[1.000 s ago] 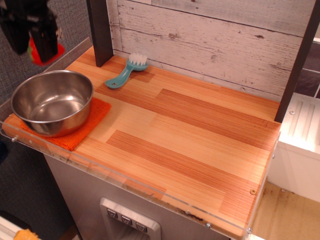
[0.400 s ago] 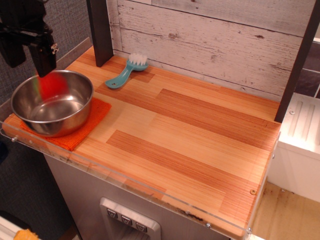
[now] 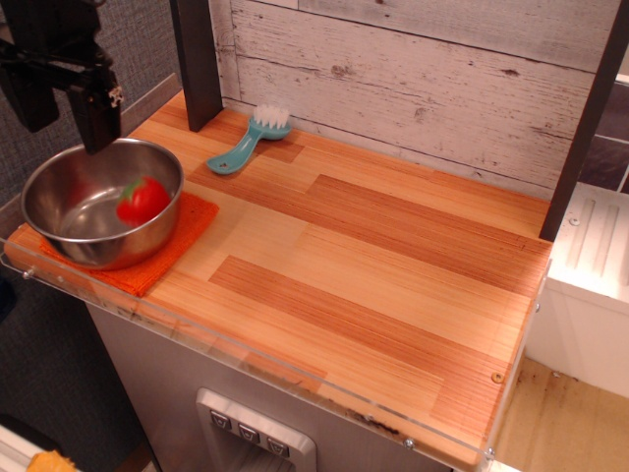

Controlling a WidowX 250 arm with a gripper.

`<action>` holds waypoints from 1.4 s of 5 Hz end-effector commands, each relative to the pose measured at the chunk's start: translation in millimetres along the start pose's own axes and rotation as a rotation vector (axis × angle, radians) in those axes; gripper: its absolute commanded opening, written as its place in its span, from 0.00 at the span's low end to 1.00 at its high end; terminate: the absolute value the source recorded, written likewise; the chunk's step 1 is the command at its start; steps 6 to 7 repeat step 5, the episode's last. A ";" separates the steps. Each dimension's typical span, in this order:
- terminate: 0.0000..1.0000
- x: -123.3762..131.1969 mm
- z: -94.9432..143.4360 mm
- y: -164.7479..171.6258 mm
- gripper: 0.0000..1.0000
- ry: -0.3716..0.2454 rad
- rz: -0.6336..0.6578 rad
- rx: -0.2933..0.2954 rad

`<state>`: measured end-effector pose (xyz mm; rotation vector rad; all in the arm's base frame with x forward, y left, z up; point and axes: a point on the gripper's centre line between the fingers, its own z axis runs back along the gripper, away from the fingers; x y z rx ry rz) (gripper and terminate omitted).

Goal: Place the tomato in the bowl.

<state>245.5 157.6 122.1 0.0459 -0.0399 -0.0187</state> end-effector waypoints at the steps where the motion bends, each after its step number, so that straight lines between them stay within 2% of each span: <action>1: 0.00 9.0 61.1 -64.6 1.00 -0.113 -0.062 -0.028; 2: 0.00 13.5 62.1 -80.8 1.00 -0.110 -0.051 -0.049; 4: 0.00 14.1 58.1 -81.0 1.00 -0.101 -0.034 -0.043; 5: 1.00 14.1 58.1 -81.0 1.00 -0.101 -0.034 -0.043; 7: 1.00 14.1 58.1 -81.0 1.00 -0.101 -0.034 -0.043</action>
